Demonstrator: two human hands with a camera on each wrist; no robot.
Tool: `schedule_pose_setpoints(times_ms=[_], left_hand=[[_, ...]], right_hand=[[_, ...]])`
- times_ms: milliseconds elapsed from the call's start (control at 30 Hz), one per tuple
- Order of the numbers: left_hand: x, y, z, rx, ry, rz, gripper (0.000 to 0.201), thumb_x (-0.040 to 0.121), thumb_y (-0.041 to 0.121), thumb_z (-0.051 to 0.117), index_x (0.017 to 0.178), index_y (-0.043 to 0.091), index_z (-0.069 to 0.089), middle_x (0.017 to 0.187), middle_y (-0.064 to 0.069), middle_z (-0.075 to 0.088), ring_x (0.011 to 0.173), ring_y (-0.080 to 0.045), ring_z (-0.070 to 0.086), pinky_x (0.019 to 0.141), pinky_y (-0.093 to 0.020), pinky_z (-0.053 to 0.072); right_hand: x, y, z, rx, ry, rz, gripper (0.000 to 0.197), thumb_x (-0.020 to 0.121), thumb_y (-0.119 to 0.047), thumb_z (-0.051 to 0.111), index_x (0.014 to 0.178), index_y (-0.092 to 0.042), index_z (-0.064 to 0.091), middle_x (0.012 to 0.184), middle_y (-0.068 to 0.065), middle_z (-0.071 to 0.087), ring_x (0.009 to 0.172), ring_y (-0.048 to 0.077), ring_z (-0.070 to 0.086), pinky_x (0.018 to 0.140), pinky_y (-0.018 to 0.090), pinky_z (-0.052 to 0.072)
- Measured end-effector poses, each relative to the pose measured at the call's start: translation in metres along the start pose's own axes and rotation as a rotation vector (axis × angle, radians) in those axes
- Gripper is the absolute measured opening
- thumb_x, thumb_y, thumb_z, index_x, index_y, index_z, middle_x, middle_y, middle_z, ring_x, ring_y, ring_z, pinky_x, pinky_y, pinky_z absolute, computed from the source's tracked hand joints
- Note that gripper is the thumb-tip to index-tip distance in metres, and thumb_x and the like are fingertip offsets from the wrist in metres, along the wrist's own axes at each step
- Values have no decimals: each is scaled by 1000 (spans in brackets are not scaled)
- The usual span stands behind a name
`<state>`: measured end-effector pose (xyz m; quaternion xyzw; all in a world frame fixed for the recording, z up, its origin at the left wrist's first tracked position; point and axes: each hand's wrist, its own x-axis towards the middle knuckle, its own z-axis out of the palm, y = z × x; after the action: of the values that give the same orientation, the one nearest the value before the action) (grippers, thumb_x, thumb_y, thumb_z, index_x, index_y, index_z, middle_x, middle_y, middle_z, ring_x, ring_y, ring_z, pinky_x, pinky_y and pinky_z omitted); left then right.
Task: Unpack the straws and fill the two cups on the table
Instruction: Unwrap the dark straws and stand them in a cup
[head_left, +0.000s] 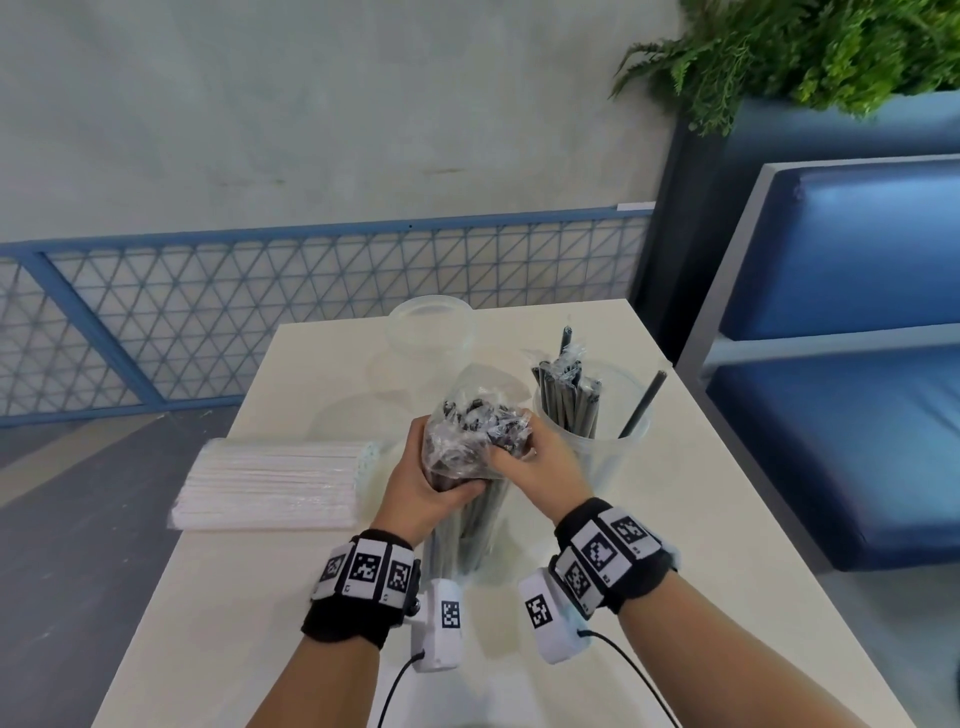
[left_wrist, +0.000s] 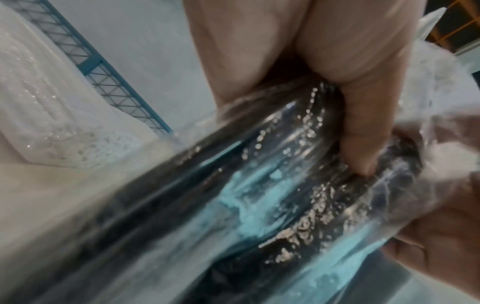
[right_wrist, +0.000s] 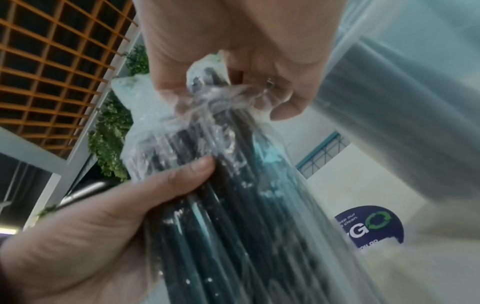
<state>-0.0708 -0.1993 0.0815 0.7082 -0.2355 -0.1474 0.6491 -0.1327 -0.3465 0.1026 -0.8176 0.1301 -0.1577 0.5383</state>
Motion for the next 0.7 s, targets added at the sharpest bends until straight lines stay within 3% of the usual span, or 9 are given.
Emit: schedule_pose_setpoints(times_ms=[67,133,200,267,367,467,567,700], left_hand=[[0,1,3,12,8,6,69,65,0,80,111,37,43,106,7,64,98,-3,65,81,-20,52],[0,3,5,26,26,2,67,65,4,81,109,39,44,104,10,64,95,0,65,80,-17,52],[1,2,4,41,35,-3,67,64,8,82,110,38,44,105,8,65,96,-4,65,84,-24,53],[4,1,3,66,35,-11,66,64,10,83,111,36,44,106,6,66,98,-8,66,88,-31,53],[5,1,3,92,38,-22,65,64,10,83,109,38,44,105,7,66,98,-10,65,88,-32,53],[4,0,2,118,37,-14,64,66,14,82,110,40,44,107,10,65,99,-7,64,89,-27,51],[4,1,2,153,39,-32,64,67,17,82,113,37,43,105,17,64,96,3,62,85,-17,47],[5,1,2,147,46,-46,62,67,14,82,110,37,45,101,19,64,86,15,60,76,-6,45]], right_hand=[[-1,1,2,-65,3,19,37,76,-25,72,109,-17,58,90,-10,63,78,0,57,64,1,39],[-1,3,4,-80,13,38,37,74,-31,74,104,-14,61,90,-9,66,80,3,60,70,10,47],[-1,4,6,-57,61,36,38,72,-36,74,100,-12,66,91,-2,70,87,12,64,77,26,54],[-1,2,8,-45,146,17,33,71,-38,74,93,-14,66,88,-1,66,95,20,61,84,34,52],[3,-8,5,4,269,49,21,72,-29,76,76,-21,56,87,4,57,96,26,58,87,37,49],[9,-20,-2,133,313,53,29,71,-31,76,88,-12,63,96,12,66,89,23,64,85,42,53],[16,-41,-18,273,356,20,30,74,-24,74,93,-3,64,86,8,69,80,18,64,77,35,54],[22,-59,-35,435,389,-33,24,76,-16,73,94,-5,62,82,4,64,80,18,61,77,33,52]])
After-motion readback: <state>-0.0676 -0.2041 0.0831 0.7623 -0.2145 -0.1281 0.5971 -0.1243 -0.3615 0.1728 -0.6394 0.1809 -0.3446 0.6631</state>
